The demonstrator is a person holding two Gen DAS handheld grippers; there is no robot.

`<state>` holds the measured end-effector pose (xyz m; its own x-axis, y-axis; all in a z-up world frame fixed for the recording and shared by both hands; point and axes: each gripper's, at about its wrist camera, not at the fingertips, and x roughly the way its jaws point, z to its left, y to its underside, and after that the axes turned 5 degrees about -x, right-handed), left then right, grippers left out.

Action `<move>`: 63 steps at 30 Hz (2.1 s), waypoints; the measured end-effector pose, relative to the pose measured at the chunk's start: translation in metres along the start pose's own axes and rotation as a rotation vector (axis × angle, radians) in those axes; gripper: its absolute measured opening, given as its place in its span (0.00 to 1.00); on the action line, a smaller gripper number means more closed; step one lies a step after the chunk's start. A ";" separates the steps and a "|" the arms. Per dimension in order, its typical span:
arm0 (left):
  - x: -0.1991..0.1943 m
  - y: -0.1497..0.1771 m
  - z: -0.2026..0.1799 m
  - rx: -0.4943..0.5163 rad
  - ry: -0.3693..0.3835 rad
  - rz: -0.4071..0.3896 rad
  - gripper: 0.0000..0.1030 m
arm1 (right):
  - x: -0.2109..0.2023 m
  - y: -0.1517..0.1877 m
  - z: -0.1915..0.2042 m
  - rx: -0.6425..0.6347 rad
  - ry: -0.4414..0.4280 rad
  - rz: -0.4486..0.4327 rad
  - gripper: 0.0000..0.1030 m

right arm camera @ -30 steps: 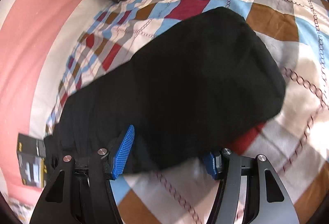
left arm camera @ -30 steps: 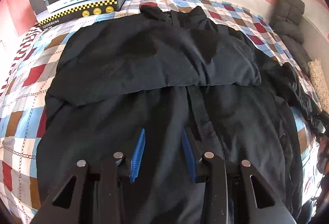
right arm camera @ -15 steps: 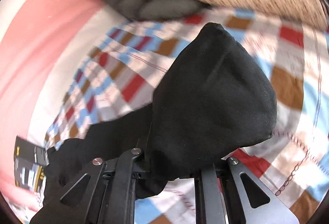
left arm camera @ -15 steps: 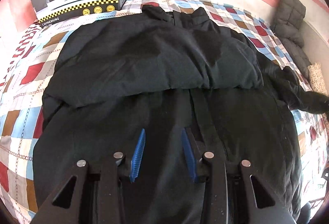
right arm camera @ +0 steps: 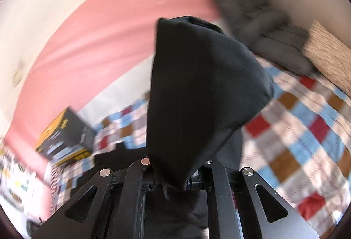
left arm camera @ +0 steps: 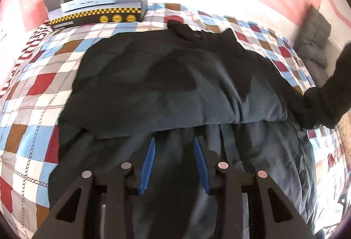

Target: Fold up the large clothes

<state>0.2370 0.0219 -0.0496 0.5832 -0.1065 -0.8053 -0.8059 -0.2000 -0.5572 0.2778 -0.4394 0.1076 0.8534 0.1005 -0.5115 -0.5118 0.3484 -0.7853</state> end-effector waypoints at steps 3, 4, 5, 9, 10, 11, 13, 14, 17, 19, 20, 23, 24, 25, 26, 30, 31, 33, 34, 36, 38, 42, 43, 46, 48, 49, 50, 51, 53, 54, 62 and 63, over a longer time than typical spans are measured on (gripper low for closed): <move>-0.002 -0.002 0.017 -0.034 -0.007 -0.007 0.38 | 0.023 0.005 0.050 -0.074 -0.071 0.034 0.12; -0.003 -0.003 0.022 -0.042 -0.010 -0.009 0.38 | 0.031 0.006 0.062 -0.091 -0.084 0.043 0.12; -0.004 -0.004 0.027 -0.051 -0.015 -0.013 0.38 | 0.040 0.012 0.078 -0.114 -0.102 0.058 0.12; -0.007 -0.008 0.051 -0.089 -0.029 -0.029 0.38 | 0.083 0.046 0.143 -0.207 -0.175 0.145 0.12; -0.007 -0.009 0.057 -0.100 -0.032 -0.031 0.38 | 0.092 0.057 0.157 -0.225 -0.187 0.166 0.12; -0.007 -0.009 0.063 -0.111 -0.035 -0.034 0.38 | 0.102 0.069 0.170 -0.243 -0.198 0.191 0.12; -0.007 -0.008 0.075 -0.138 -0.039 -0.037 0.38 | 0.116 0.090 0.190 -0.273 -0.216 0.234 0.12; -0.006 -0.007 0.080 -0.152 -0.038 -0.037 0.38 | 0.128 0.105 0.203 -0.295 -0.227 0.264 0.12; -0.003 -0.004 0.091 -0.180 -0.037 -0.032 0.38 | 0.149 0.135 0.229 -0.359 -0.251 0.323 0.12; -0.002 -0.002 0.097 -0.191 -0.036 -0.030 0.38 | 0.167 0.159 0.244 -0.404 -0.262 0.371 0.15; -0.002 -0.002 0.099 -0.194 -0.035 -0.029 0.38 | 0.171 0.165 0.247 -0.415 -0.263 0.387 0.17; -0.002 -0.002 0.105 -0.203 -0.036 -0.032 0.38 | 0.186 0.187 0.249 -0.435 -0.274 0.459 0.35; -0.003 -0.003 0.106 -0.205 -0.035 -0.034 0.38 | 0.188 0.193 0.250 -0.438 -0.281 0.475 0.39; -0.005 -0.004 0.107 -0.206 -0.035 -0.038 0.38 | 0.186 0.195 0.249 -0.444 -0.286 0.478 0.42; -0.006 -0.005 0.108 -0.208 -0.034 -0.041 0.38 | 0.182 0.197 0.249 -0.443 -0.305 0.480 0.53; -0.015 -0.013 0.103 -0.212 -0.012 -0.054 0.42 | 0.148 0.185 0.246 -0.387 -0.450 0.465 0.61; -0.017 -0.016 0.100 -0.211 -0.003 -0.058 0.48 | 0.138 0.182 0.242 -0.388 -0.467 0.445 0.61; -0.021 -0.025 0.091 -0.199 0.022 -0.069 0.52 | 0.121 0.175 0.235 -0.387 -0.481 0.409 0.61; -0.022 -0.031 0.085 -0.191 0.039 -0.072 0.55 | 0.111 0.171 0.225 -0.378 -0.469 0.386 0.61; -0.022 -0.045 0.072 -0.185 0.090 -0.076 0.62 | 0.101 0.163 0.200 -0.359 -0.417 0.354 0.61; -0.015 -0.061 0.057 -0.175 0.148 -0.071 0.68 | 0.097 0.157 0.176 -0.337 -0.354 0.338 0.61; 0.023 -0.092 0.027 -0.138 0.197 -0.014 0.67 | 0.093 0.149 0.103 -0.217 -0.220 0.336 0.61; 0.038 -0.099 0.021 -0.137 0.216 0.011 0.67 | 0.091 0.147 0.087 -0.194 -0.190 0.331 0.61; 0.072 -0.101 0.011 -0.142 0.243 0.101 0.05 | 0.088 0.144 0.054 -0.142 -0.123 0.313 0.61; 0.067 -0.097 0.005 -0.107 0.205 0.061 0.05 | 0.091 0.140 0.038 -0.112 -0.093 0.304 0.47; 0.058 -0.095 0.004 -0.080 0.194 0.012 0.05 | 0.093 0.137 0.034 -0.111 -0.082 0.299 0.42; 0.048 -0.093 0.005 -0.061 0.173 -0.033 0.05 | 0.095 0.135 0.032 -0.117 -0.073 0.294 0.35; 0.042 -0.092 0.009 -0.056 0.152 -0.059 0.05 | 0.100 0.134 0.033 -0.126 -0.066 0.286 0.31; 0.040 -0.090 0.023 -0.086 0.125 -0.070 0.05 | 0.110 0.135 0.034 -0.133 -0.073 0.286 0.26; 0.045 -0.089 0.030 -0.104 0.116 -0.056 0.05 | 0.122 0.140 0.039 -0.145 -0.070 0.302 0.26; 0.075 -0.066 0.032 -0.038 0.035 -0.017 0.05 | 0.163 0.173 0.041 -0.282 -0.031 0.418 0.23; 0.071 -0.066 0.034 -0.053 0.043 -0.014 0.06 | 0.159 0.168 0.041 -0.275 -0.026 0.429 0.23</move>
<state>0.3286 0.0612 -0.0769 0.5995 -0.1450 -0.7871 -0.7915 -0.2532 -0.5562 0.3318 -0.3270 -0.0910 0.5608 0.2046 -0.8022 -0.8210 0.0125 -0.5708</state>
